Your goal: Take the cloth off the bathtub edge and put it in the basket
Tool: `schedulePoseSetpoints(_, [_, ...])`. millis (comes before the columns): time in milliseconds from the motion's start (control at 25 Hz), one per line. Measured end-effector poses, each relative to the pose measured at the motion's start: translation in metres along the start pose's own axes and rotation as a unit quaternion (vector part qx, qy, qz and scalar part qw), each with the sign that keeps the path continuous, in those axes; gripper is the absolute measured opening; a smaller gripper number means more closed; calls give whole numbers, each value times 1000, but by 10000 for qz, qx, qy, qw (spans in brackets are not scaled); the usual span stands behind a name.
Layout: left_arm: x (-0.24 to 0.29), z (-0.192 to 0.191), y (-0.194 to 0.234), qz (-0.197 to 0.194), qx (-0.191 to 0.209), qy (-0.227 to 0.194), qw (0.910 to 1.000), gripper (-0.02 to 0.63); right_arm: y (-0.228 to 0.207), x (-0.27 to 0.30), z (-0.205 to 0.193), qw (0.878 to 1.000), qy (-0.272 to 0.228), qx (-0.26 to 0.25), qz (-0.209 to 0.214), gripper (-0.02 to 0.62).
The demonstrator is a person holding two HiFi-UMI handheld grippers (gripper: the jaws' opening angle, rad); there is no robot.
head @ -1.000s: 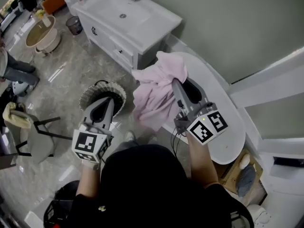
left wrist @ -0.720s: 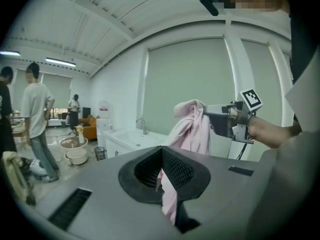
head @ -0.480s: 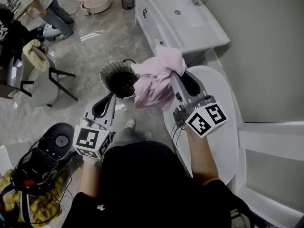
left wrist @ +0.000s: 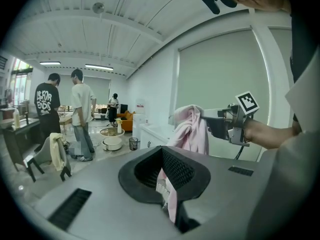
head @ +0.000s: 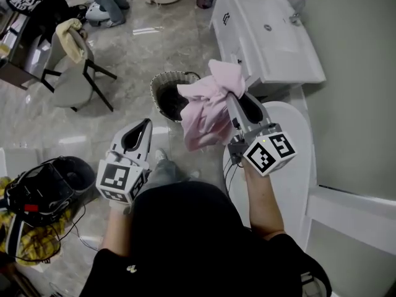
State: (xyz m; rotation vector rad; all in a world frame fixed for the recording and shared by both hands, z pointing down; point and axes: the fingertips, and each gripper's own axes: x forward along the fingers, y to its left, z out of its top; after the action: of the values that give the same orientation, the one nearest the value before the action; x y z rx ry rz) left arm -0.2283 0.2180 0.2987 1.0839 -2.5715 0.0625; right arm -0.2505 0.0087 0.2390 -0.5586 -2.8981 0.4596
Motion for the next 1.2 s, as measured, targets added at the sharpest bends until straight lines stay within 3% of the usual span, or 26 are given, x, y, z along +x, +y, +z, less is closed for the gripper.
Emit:
schedulePoseSetpoints(440, [-8, -15, 70, -268, -170, -41, 9995, 14, 33, 54, -21, 9994, 92, -88, -313, 89])
schedulePoseSetpoints(920, [13, -30, 102, -619, -39, 135, 9980, 14, 14, 104, -10, 9974, -254, -109, -664, 89])
schedulePoseSetpoints(1200, [36, -28, 117, -416, -184, 284, 9986, 14, -20, 144, -4, 9983, -166, 70, -551, 89])
